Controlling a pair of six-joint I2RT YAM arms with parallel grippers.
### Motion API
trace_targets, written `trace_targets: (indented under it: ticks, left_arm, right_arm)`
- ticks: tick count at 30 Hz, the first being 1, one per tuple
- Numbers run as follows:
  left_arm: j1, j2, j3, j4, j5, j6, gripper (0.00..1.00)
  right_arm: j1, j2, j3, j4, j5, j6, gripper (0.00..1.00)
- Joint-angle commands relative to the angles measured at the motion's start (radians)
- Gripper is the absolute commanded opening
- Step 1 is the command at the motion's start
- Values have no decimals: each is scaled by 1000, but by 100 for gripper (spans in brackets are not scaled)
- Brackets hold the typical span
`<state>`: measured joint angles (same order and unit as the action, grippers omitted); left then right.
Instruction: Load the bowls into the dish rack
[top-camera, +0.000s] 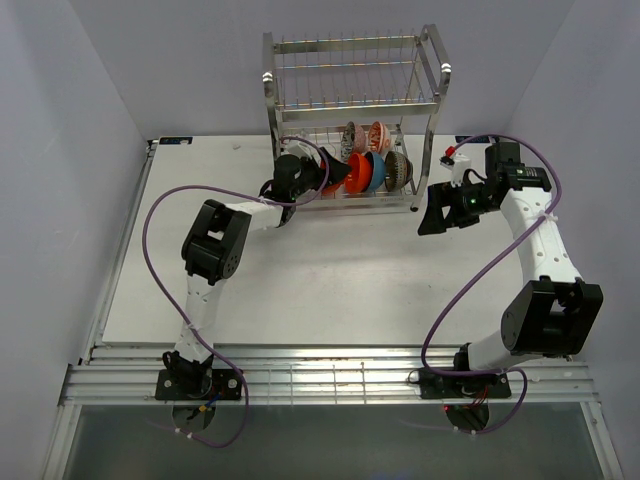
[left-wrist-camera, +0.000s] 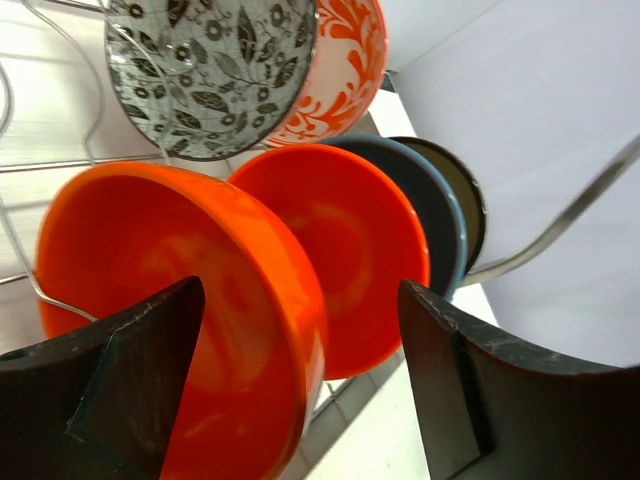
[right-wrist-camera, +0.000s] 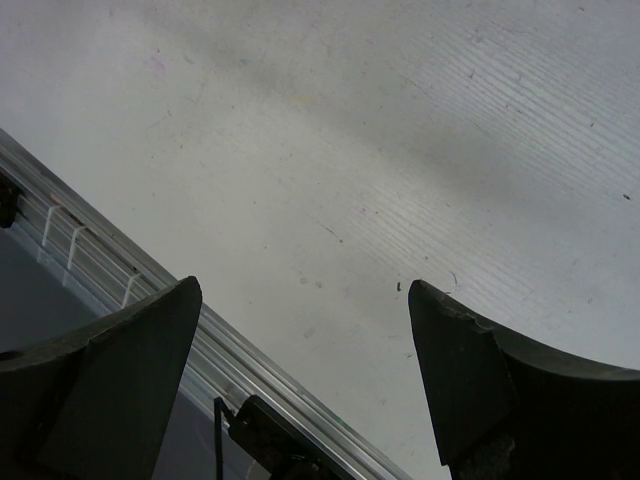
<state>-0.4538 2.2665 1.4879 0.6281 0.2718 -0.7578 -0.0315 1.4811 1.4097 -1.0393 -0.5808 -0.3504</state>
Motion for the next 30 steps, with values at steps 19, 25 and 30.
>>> trace_targets:
  ticks: [19,25,30]
  left_arm:
    - [-60,-84,46,-154,-256,313,97]
    - [-75,-84,66,-182,-333,400,98]
    - [-79,-90,69,-191,-362,442,98]
  right_arm:
    - [-4,-22,-28,2,-30,-30,90]
    - [-4,-19,-32,4,-39,-32,90]
    - [-4,-24,-34,5,-37,-35,90]
